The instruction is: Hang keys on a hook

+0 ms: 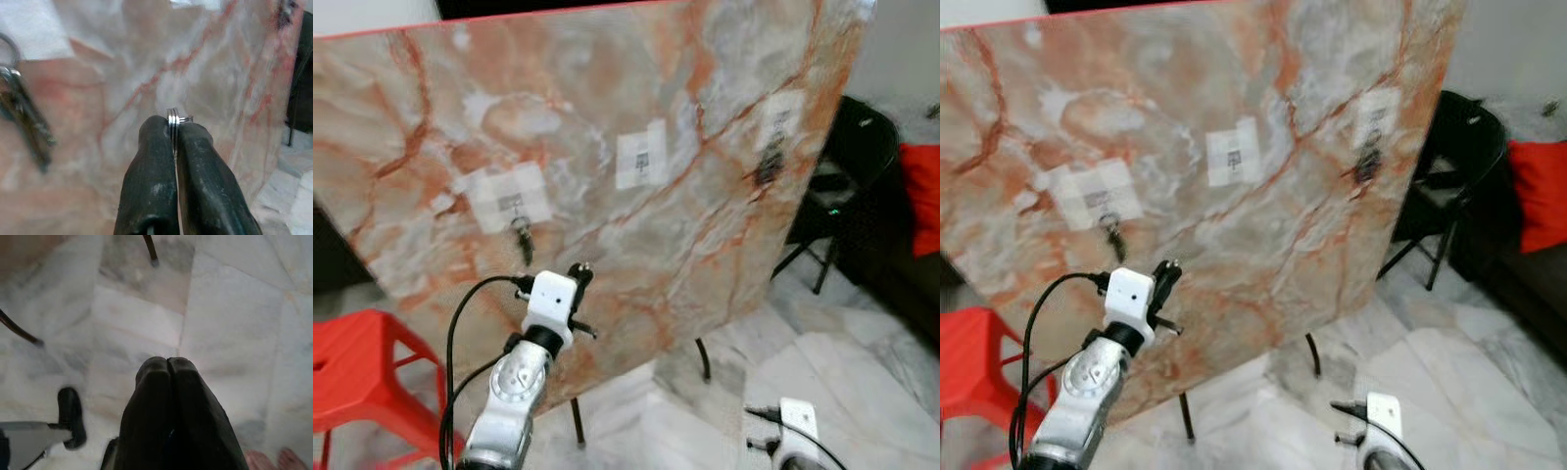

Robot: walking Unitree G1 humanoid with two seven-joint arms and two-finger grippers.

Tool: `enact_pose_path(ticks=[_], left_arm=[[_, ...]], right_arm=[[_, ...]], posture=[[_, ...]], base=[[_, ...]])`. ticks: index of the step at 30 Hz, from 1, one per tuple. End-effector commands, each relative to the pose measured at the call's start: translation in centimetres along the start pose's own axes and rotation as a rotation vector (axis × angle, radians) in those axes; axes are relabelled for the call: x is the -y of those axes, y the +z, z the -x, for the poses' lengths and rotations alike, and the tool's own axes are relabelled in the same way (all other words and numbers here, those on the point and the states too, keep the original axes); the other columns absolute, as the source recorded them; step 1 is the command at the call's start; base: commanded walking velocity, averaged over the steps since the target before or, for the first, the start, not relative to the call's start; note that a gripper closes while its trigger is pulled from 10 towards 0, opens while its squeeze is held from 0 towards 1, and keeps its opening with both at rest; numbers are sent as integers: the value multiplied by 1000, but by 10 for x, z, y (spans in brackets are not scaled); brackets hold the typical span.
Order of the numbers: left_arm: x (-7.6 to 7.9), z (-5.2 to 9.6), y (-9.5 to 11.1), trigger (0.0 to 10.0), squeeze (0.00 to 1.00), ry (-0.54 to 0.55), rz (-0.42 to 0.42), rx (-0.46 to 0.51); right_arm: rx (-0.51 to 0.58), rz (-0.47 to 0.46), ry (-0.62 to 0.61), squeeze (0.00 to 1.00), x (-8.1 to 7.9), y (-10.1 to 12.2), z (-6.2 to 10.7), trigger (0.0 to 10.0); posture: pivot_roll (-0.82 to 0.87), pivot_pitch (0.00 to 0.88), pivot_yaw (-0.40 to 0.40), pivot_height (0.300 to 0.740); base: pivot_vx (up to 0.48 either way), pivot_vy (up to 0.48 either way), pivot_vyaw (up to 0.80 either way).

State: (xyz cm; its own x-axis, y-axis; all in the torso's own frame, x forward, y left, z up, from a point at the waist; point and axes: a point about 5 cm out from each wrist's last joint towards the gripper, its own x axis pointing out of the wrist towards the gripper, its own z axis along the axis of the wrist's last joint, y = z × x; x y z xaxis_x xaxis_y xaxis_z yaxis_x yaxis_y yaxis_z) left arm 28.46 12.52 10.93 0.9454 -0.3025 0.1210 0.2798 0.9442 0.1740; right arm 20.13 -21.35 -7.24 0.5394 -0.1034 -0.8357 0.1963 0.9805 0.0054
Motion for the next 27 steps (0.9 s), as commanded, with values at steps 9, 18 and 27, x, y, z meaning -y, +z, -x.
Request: enact_pose_path(ticks=[9, 18, 27], left_arm=[[0, 0, 5, 10000, 0, -18, -16, 18], [1, 0, 6, 10000, 0, -21, -13, 19], [2, 1, 6, 10000, 0, -24, -10, 19]], right_arm=[[-3, 0, 2, 0, -1, -1, 0, 10000], [-4, -2, -1, 0, -1, -1, 0, 10000], [0, -12, -9, 0, -1, -1, 0, 10000]], posture=[[23, 0, -19, 736], [28, 0, -20, 736], [29, 0, -21, 736]], base=[[0, 0, 0], [0, 0, 0], [110, 0, 0]])
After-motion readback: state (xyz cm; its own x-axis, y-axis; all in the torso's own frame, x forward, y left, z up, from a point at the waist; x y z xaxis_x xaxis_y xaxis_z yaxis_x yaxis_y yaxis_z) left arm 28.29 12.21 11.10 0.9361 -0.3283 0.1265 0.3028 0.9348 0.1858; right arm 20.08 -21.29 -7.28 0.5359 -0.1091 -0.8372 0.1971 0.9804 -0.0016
